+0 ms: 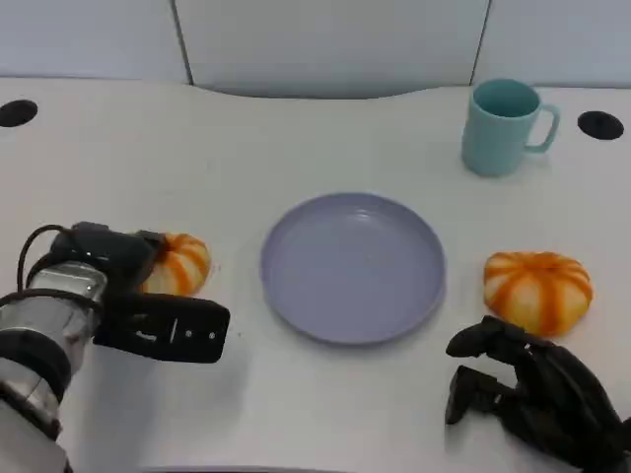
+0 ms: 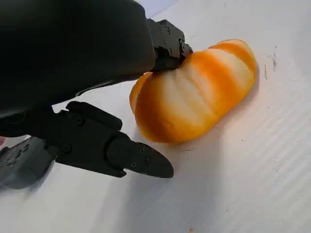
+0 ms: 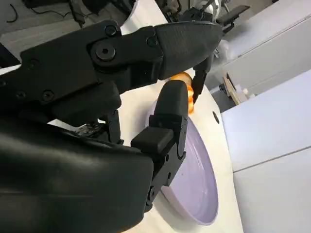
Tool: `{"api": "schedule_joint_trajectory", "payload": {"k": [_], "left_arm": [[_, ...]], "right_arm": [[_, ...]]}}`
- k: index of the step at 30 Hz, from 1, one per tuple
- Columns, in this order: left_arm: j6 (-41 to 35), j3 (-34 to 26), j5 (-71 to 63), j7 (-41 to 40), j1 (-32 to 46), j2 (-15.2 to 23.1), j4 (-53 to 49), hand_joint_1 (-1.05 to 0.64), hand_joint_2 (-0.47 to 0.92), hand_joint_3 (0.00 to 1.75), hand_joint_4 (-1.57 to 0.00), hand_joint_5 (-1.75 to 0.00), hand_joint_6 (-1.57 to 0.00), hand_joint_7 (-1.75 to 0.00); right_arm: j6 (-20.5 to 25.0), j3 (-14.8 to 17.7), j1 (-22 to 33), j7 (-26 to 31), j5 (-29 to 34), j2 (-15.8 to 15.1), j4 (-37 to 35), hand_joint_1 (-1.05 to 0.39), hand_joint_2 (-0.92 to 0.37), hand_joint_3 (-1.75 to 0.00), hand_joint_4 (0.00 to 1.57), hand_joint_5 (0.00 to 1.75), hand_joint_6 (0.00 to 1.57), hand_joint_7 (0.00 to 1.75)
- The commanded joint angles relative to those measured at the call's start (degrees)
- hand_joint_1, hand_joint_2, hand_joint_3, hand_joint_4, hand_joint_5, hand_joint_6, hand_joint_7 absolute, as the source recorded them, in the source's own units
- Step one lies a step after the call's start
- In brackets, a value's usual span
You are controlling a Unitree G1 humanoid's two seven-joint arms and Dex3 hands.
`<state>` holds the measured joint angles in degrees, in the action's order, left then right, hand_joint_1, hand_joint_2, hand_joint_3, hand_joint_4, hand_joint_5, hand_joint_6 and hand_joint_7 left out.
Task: Grasp the bread from the table and place it into the plate.
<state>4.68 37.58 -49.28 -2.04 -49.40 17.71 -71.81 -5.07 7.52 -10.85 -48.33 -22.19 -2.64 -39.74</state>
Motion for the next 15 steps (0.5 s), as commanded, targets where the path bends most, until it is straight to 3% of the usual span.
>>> {"api": "schedule_joint_trajectory", "payload": {"k": [1,5,7,9,11,13,14,15], "left_arm": [[-0.21,0.93,-0.24,-1.52,-0.2,-0.42,-2.0,-0.37,0.92,0.02,-0.18,-0.17,-0.19,-0.06],[-0.13,1.19,-0.17,-4.52,0.32,-0.77,-2.75,-0.32,0.91,0.0,-0.3,-0.22,-0.34,-0.08],[0.38,1.09,0.03,-6.68,0.69,-0.74,-2.98,-0.26,0.9,0.0,-0.3,-0.5,-0.49,-0.12],[1.21,0.65,0.56,-8.31,1.02,-0.5,-3.25,-0.21,0.91,0.02,-0.36,-0.67,-0.63,-0.2],[1.96,-0.48,1.76,-8.92,1.34,-0.18,-3.58,-0.21,0.92,0.05,-0.4,-0.7,-0.68,-0.24],[2.54,-1.23,2.7,-9.25,1.56,0.09,-3.77,-0.2,0.92,0.1,-0.43,-0.83,-0.59,-0.58],[2.91,-1.36,2.94,-9.78,1.69,0.39,-3.82,-0.2,0.92,0.11,-0.43,-0.86,-0.56,-0.66],[3.22,-1.4,3.08,-10.3,1.79,0.63,-3.85,-0.2,0.92,0.06,-0.46,-1.07,-0.58,-0.75]], "right_arm": [[1.7,-0.16,2.64,0.58,0.86,-0.66,-1.36,-0.53,-0.92,-0.24,0.61,1.51,0.63,1.0],[1.88,0.02,2.84,0.42,0.56,-0.6,-1.29,-0.53,-0.92,-0.23,0.62,1.5,0.63,0.99],[2.17,-0.04,3.05,0.52,0.48,-0.57,-0.81,-0.52,-0.92,-0.24,0.62,1.51,0.64,0.99],[2.3,-0.14,3.21,0.68,0.51,-0.55,-0.44,-0.52,-0.92,-0.24,0.62,1.51,0.64,1.0],[2.66,-0.16,3.35,0.95,0.48,-0.53,-0.12,-0.53,-0.92,-0.24,0.62,1.51,0.64,1.0],[2.97,-0.12,3.45,1.01,0.35,-0.48,0.11,-0.53,-0.92,-0.23,0.62,1.51,0.64,1.0],[2.7,-0.11,3.51,0.9,0.35,-0.47,0.08,-0.53,-0.92,-0.23,0.62,1.51,0.64,1.0],[2.51,-0.12,3.55,0.83,0.37,-0.48,0.04,-0.53,-0.92,-0.23,0.62,1.51,0.64,1.0]]}}
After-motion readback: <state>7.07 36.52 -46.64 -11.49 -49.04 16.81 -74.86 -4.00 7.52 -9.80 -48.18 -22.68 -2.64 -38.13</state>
